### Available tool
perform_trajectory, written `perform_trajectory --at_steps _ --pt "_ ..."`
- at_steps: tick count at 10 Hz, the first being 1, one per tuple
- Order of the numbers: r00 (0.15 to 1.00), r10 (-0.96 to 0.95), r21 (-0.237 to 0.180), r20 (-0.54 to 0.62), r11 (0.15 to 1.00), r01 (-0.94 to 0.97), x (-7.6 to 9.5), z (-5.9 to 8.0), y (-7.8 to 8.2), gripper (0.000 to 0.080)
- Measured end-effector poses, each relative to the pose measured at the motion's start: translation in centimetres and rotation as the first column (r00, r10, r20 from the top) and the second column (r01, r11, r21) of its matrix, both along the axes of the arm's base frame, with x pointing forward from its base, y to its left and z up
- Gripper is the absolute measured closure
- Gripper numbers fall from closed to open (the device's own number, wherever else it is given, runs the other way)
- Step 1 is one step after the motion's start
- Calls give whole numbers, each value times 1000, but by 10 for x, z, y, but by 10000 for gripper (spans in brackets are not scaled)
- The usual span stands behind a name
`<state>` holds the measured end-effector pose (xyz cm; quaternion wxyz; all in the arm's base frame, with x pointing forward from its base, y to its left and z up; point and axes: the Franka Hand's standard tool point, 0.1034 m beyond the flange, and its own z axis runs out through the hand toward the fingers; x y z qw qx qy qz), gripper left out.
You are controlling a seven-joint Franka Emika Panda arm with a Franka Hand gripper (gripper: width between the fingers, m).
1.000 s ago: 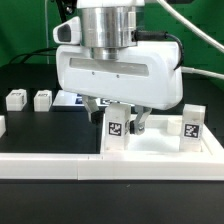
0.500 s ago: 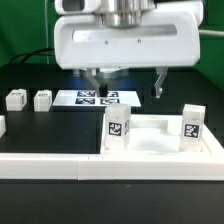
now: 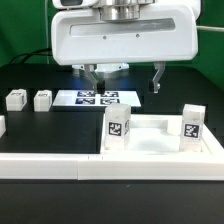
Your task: Assemble square table
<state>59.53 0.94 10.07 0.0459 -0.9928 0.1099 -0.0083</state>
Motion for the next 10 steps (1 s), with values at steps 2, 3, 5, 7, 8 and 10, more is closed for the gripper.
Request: perform_trajectory --at_steps 2,3,5,7,8,10 --pt "1000 6 -24 -26 1000 -7 -27 -34 2 150" --pt "1000 13 -45 -14 999 -13 -33 -50 0 150" --pt "1000 18 -78 -7 997 -18 -41 -77 -14 150" --pt "1000 15 -88 -5 996 -16 -42 -85 -17 150" --pt "1000 16 -91 -5 996 -17 -43 -89 -17 150" --pt "1000 16 -93 -6 996 -17 -44 -91 -18 150"
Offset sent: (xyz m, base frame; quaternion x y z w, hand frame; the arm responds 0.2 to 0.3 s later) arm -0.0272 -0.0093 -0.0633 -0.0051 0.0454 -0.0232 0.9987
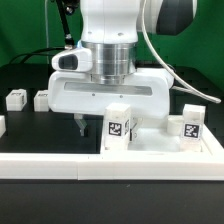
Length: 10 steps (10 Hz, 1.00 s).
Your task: Assemble square table
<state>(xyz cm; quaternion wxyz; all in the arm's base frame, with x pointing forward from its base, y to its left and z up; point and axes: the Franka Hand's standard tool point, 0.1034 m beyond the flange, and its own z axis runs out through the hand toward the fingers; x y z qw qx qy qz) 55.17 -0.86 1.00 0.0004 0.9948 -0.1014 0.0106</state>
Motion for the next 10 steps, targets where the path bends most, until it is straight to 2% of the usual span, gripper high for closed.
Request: perform_trajectory --at_steps 2,3,4,5,6,7,10 --pt "1000 0 0 0 1000 0 0 0 0 176" --pt "1000 0 0 0 1000 0 0 0 0 359" --pt "1000 0 0 0 1000 0 0 0 0 359" --pt "1000 -1 -1 0 1000 1 0 0 -1 547" --pt "1000 -5 -5 -1 1000 5 0 0 -5 685" --pt "1000 -1 -7 -3 1000 1 -1 0 -6 722" --pt "1000 7 -7 -3 1000 -7 -1 0 -6 722"
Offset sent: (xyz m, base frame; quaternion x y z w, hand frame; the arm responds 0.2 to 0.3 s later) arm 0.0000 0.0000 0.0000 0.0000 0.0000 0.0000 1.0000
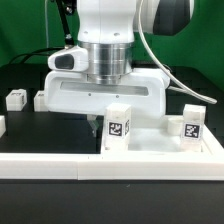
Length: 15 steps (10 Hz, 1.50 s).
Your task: Assemble square table
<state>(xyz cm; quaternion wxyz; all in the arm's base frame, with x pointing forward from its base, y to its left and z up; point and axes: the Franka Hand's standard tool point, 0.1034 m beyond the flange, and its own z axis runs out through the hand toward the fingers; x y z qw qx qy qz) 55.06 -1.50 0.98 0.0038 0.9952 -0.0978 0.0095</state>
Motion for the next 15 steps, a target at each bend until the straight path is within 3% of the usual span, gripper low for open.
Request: perform_trajectory --at_steps 7,9,13,14,15 --pt "997 81 -2 1 997 -81 0 0 -1 722" --pt "913 407 -23 9 913 -407 5 1 -15 727" --pt "801 598 -44 2 801 -597 7 1 -23 730" --pt "758 653 -49 -7 756 -652 7 1 -23 730" --pt "657 753 -60 -26 655 -753 11 3 -21 730"
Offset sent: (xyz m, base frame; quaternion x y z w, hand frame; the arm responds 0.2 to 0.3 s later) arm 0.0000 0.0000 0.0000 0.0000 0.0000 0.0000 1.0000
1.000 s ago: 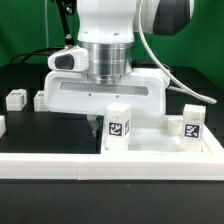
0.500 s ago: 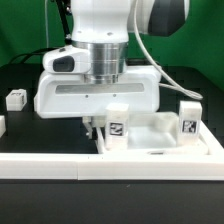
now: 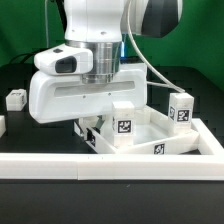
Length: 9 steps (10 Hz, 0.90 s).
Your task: Assemble square table
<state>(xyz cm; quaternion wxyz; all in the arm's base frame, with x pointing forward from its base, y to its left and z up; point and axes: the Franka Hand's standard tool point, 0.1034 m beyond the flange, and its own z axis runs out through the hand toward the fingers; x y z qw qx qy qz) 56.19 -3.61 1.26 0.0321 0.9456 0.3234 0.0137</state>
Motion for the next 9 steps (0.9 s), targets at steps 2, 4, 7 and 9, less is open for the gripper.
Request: perform_trajectory --at_steps 2,4,7,9 --pt "962 274 -23 0 962 -274 13 0 11 730" --pt "918 396 -41 -3 917 -396 17 1 15 729" --pt "841 540 -62 -31 839 -541 17 1 9 729" --pt "739 672 -73 -50 736 -674 22 -1 16 729"
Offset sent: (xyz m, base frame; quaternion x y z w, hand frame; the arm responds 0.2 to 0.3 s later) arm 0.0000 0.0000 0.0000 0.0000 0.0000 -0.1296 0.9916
